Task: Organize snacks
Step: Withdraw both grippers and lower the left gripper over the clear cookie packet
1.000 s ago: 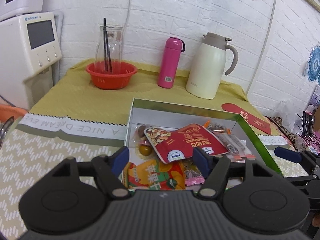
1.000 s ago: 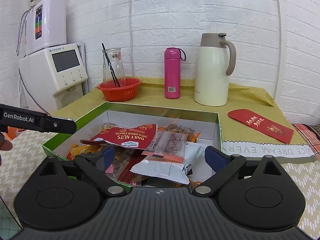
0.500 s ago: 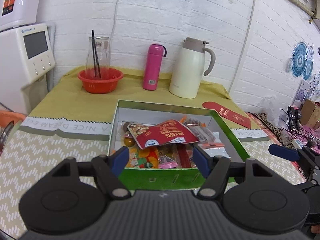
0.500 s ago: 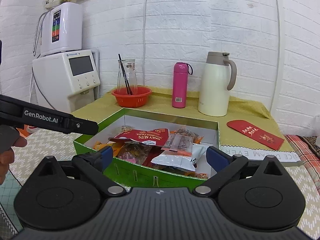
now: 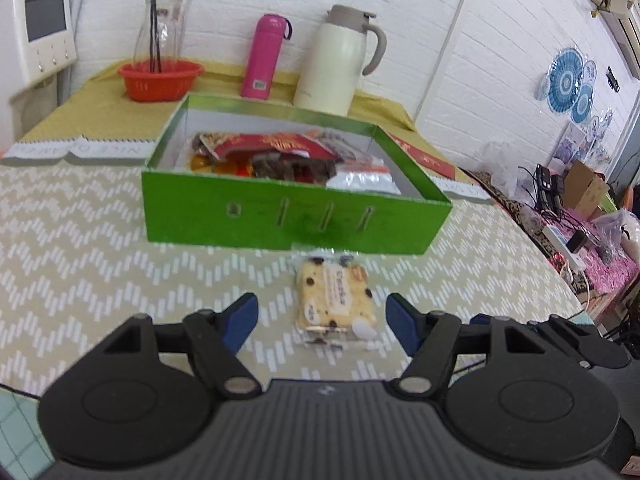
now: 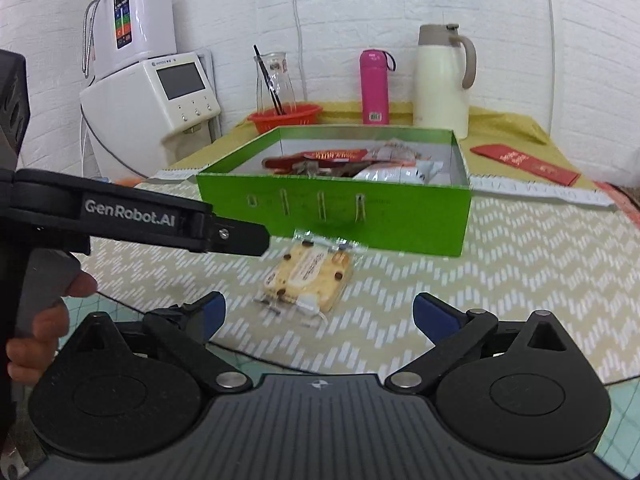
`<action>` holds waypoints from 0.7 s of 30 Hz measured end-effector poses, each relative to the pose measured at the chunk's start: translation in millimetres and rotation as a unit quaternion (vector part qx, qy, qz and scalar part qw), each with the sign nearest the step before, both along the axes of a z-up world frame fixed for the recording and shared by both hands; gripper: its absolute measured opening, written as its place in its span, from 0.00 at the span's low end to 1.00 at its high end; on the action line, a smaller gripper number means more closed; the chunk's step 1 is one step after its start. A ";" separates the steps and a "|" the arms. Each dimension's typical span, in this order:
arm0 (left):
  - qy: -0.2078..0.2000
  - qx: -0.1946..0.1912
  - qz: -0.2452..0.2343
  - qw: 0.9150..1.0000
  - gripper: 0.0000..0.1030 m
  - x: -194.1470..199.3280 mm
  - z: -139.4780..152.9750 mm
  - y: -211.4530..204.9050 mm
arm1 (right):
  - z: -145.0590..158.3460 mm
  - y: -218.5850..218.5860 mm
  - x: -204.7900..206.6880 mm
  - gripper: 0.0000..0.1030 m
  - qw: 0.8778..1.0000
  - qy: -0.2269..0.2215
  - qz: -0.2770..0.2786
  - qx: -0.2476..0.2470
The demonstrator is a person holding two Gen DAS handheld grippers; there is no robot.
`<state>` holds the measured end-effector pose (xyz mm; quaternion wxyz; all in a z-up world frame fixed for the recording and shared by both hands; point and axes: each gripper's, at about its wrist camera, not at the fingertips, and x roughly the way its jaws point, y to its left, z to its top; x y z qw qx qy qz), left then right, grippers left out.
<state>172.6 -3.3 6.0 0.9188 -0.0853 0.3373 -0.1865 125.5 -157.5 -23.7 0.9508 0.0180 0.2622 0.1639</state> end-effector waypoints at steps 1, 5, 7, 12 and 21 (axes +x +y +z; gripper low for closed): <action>0.008 0.000 -0.008 1.000 0.67 1.9 -4.7 -1.4 | -3.0 1.9 1.1 1.00 1.000 0.006 0.002 -0.002; 0.020 -0.008 -0.030 0.999 0.67 14.4 -12.0 -2.3 | -8.9 9.4 5.8 1.00 1.000 0.009 0.006 -0.001; 0.026 -0.016 -0.040 0.999 0.67 23.4 -13.0 -0.1 | -10.0 12.6 11.8 1.00 1.000 0.011 0.007 0.003; 0.032 -0.020 -0.041 0.998 0.67 42.2 -13.0 6.0 | -12.0 20.6 28.9 1.00 1.000 0.019 0.008 0.004; 0.041 -0.013 -0.063 0.997 0.67 62.0 -16.6 -2.1 | -16.0 31.6 45.3 0.66 1.000 0.020 -0.004 -0.022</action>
